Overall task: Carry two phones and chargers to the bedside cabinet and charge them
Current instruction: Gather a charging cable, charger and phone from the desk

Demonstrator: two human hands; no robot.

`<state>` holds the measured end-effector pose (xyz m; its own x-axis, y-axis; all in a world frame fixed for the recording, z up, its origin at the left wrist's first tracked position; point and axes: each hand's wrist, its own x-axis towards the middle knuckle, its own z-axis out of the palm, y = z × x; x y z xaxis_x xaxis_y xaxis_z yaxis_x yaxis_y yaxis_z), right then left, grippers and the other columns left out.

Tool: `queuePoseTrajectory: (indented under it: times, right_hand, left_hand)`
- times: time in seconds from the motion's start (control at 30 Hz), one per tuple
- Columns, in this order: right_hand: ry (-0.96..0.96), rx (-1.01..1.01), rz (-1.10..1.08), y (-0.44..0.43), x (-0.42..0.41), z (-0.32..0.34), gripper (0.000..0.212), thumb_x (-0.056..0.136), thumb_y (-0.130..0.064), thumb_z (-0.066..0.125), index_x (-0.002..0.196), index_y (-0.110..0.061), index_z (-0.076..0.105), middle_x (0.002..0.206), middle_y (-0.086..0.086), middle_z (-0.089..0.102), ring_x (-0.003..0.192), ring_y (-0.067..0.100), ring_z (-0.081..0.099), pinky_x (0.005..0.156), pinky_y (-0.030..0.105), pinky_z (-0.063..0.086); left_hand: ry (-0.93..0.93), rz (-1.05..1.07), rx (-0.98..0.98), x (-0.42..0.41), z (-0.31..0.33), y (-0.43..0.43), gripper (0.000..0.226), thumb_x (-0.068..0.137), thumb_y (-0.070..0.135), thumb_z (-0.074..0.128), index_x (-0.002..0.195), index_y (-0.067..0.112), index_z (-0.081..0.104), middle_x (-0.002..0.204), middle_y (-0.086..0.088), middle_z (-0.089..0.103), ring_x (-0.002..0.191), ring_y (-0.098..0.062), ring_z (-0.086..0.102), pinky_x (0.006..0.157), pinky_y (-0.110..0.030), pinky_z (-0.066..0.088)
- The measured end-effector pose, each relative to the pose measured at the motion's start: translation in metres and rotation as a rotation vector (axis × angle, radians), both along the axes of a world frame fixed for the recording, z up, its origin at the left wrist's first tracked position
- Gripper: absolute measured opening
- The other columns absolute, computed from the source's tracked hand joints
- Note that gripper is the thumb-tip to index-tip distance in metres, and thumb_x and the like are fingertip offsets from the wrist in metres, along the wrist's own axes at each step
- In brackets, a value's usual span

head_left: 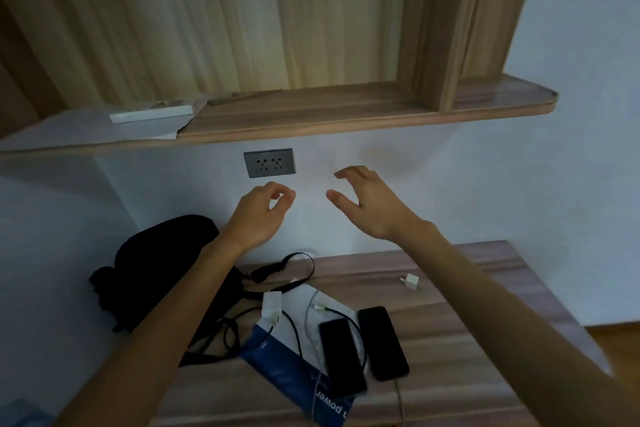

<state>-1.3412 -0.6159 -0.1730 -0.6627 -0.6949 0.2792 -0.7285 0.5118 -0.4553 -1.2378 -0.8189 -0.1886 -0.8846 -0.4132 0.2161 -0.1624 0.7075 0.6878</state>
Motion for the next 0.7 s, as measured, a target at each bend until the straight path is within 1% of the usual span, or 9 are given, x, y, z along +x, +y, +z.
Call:
queuePoseTrajectory:
  times: [0.1, 0.23, 0.3, 0.4, 0.53, 0.57, 0.63, 0.7]
  right_hand:
    - [-0.04, 0.014, -0.027, -0.028, -0.01, -0.022, 0.053, 0.103, -0.044, 0.044, 0.145, -0.011, 0.046, 0.15, 0.009, 0.046, 0.135, 0.028, 0.044, 0.11, 0.035, 0.034]
    - [-0.1, 0.052, -0.056, -0.052, -0.021, -0.054, 0.052, 0.104, -0.041, 0.046, 0.144, -0.008, 0.047, 0.148, 0.013, 0.048, 0.133, 0.031, 0.046, 0.111, 0.039, 0.036]
    - [-0.133, 0.068, -0.072, -0.061, -0.025, -0.068, 0.051, 0.104, -0.04, 0.046, 0.143, -0.008, 0.048, 0.147, 0.013, 0.049, 0.132, 0.032, 0.047, 0.111, 0.041, 0.037]
    - [-0.175, 0.078, -0.077, -0.071, -0.029, -0.088, 0.05, 0.104, -0.039, 0.046, 0.142, -0.007, 0.049, 0.146, 0.014, 0.05, 0.132, 0.032, 0.047, 0.11, 0.041, 0.038]
    - [-0.226, 0.104, -0.075, -0.077, -0.034, -0.116, 0.048, 0.104, -0.036, 0.048, 0.141, -0.006, 0.05, 0.145, 0.015, 0.051, 0.131, 0.033, 0.048, 0.109, 0.041, 0.038]
    - [-0.241, 0.11, -0.078, -0.077, -0.035, -0.123, 0.048, 0.104, -0.035, 0.049, 0.141, -0.006, 0.05, 0.144, 0.015, 0.052, 0.131, 0.033, 0.049, 0.109, 0.041, 0.038]
    - [-0.279, 0.111, -0.083, -0.074, -0.037, -0.138, 0.047, 0.103, -0.034, 0.05, 0.14, -0.005, 0.051, 0.143, 0.016, 0.052, 0.131, 0.034, 0.049, 0.109, 0.042, 0.038]
    - [-0.315, 0.115, -0.078, -0.07, -0.038, -0.152, 0.046, 0.103, -0.032, 0.051, 0.14, -0.004, 0.051, 0.142, 0.018, 0.053, 0.13, 0.035, 0.049, 0.11, 0.042, 0.038]
  left_hand:
    - [-0.037, -0.033, 0.064, -0.018, -0.022, -0.021, 0.019, 0.1, 0.04, 0.048, 0.111, 0.03, 0.06, 0.126, -0.003, 0.063, 0.108, -0.01, 0.053, 0.092, -0.023, 0.035]
    - [-0.073, -0.089, 0.161, -0.036, -0.051, -0.034, 0.02, 0.1, 0.04, 0.049, 0.112, 0.03, 0.061, 0.125, 0.0, 0.063, 0.109, -0.009, 0.053, 0.091, -0.021, 0.036]
    - [-0.076, -0.113, 0.203, -0.039, -0.066, -0.037, 0.015, 0.099, 0.039, 0.05, 0.108, 0.033, 0.06, 0.122, 0.002, 0.063, 0.109, -0.008, 0.054, 0.087, -0.017, 0.036]
    - [-0.109, -0.119, 0.22, -0.042, -0.09, -0.041, 0.017, 0.099, 0.04, 0.05, 0.109, 0.033, 0.061, 0.121, 0.005, 0.063, 0.108, -0.006, 0.054, 0.081, -0.012, 0.036]
    - [-0.188, -0.115, 0.23, -0.048, -0.116, -0.05, 0.029, 0.1, 0.04, 0.048, 0.119, 0.023, 0.062, 0.126, 0.001, 0.063, 0.109, -0.008, 0.054, 0.089, -0.022, 0.038]
    - [-0.2, -0.112, 0.225, -0.05, -0.122, -0.052, 0.03, 0.1, 0.04, 0.048, 0.119, 0.023, 0.062, 0.125, 0.001, 0.063, 0.108, -0.007, 0.053, 0.087, -0.021, 0.038]
    - [-0.222, -0.103, 0.222, -0.053, -0.133, -0.054, 0.026, 0.1, 0.041, 0.047, 0.114, 0.026, 0.062, 0.119, 0.004, 0.063, 0.103, -0.006, 0.054, 0.079, -0.016, 0.038]
    - [-0.24, -0.099, 0.264, -0.053, -0.147, -0.051, 0.021, 0.1, 0.041, 0.047, 0.109, 0.028, 0.061, 0.11, 0.008, 0.063, 0.1, -0.007, 0.056, 0.074, -0.012, 0.038]
